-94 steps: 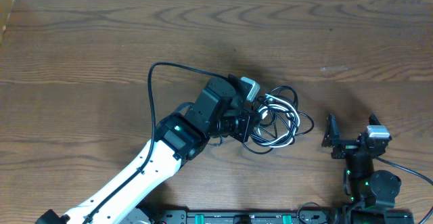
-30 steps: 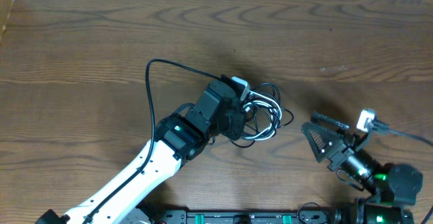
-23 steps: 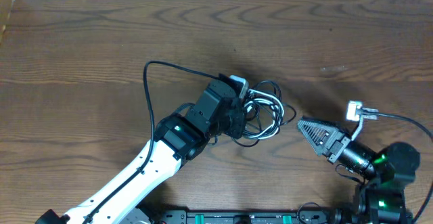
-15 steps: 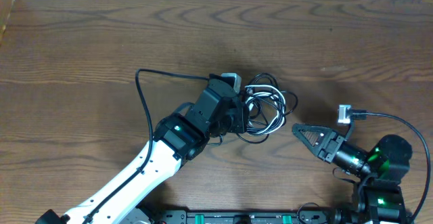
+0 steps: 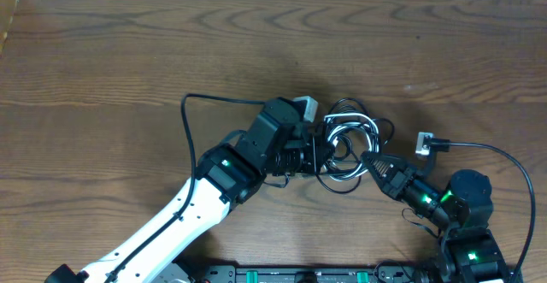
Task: Untangle cables
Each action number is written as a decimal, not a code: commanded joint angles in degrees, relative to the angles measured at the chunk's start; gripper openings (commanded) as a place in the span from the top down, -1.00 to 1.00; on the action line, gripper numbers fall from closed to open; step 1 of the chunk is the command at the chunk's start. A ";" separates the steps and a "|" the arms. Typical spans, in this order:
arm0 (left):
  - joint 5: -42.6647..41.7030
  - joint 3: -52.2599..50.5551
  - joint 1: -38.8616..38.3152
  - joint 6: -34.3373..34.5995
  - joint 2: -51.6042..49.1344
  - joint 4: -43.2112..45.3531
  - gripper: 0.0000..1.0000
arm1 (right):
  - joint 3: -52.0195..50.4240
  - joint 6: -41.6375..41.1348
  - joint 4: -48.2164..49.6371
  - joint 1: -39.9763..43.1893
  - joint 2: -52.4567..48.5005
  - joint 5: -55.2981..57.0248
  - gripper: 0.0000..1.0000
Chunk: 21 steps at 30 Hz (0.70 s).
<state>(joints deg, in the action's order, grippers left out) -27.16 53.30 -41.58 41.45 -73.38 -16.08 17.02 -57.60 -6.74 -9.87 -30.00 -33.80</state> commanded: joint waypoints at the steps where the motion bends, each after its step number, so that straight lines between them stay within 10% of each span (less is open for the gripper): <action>1: -6.93 0.46 -1.51 -9.77 0.52 -3.37 0.85 | 0.98 8.07 -1.07 -0.61 0.02 17.44 0.97; 10: -5.86 0.46 -1.38 -21.03 0.52 -11.65 0.85 | 0.98 13.40 -5.33 -0.61 0.02 35.45 0.98; 21: 25.07 0.46 4.87 -17.35 0.52 -22.75 0.85 | 0.98 13.53 -7.23 -0.59 0.02 37.51 0.98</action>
<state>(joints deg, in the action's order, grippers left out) -11.33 53.39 -38.54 22.28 -73.28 -39.20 17.04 -44.91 -14.35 -10.57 -30.33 2.22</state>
